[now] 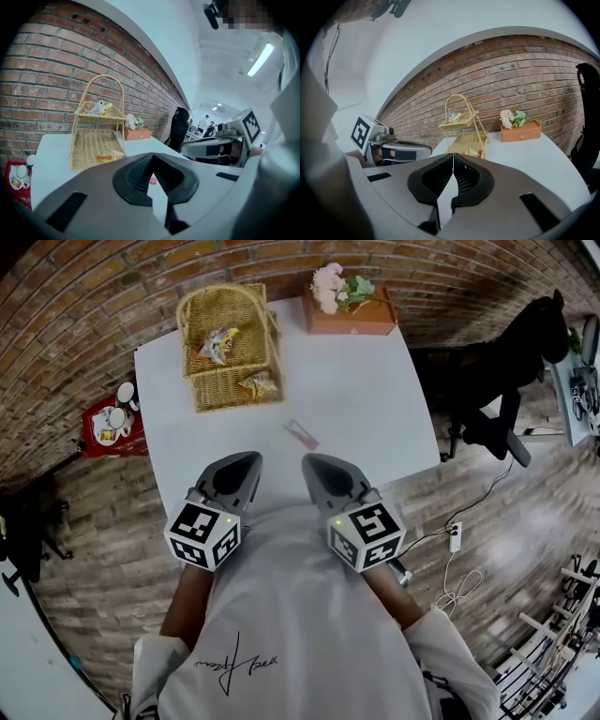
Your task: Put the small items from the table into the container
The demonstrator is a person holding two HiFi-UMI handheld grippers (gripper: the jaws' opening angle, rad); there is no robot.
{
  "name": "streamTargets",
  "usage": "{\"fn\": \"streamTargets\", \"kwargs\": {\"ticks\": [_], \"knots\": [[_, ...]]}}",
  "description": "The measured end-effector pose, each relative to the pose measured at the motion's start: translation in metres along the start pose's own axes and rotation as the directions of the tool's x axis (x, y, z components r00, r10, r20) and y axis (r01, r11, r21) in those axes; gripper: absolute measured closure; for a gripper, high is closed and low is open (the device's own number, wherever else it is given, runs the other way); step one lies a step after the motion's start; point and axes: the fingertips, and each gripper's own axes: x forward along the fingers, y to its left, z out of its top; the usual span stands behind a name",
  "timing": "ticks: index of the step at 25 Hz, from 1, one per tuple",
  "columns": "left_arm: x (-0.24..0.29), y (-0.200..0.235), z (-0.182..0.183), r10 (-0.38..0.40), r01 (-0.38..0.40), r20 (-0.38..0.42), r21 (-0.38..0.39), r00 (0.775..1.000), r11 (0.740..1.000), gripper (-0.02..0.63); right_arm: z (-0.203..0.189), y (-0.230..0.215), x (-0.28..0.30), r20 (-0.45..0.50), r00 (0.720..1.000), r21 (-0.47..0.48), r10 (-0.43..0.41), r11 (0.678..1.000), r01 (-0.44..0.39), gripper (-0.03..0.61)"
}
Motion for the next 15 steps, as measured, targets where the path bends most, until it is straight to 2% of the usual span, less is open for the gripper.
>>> {"fn": "streamTargets", "kwargs": {"ticks": [3, 8, 15], "knots": [[0.000, 0.000, -0.001, 0.000, 0.000, 0.000, -0.007, 1.000, 1.000, 0.604, -0.001, -0.008, -0.001, -0.001, 1.000, 0.023, -0.012, 1.000, 0.012, 0.555], [0.003, 0.004, -0.003, 0.002, -0.002, -0.013, -0.010, 1.000, 1.000, 0.604, -0.005, -0.020, 0.001, -0.032, 0.998, -0.037, -0.049, 0.998, 0.047, 0.555], [0.008, 0.006, -0.008, -0.005, 0.005, -0.037, -0.002, 0.999, 1.000, 0.604, -0.016, -0.031, 0.006, -0.065, 0.996, -0.029, -0.063, 0.998, 0.062, 0.555]]}}
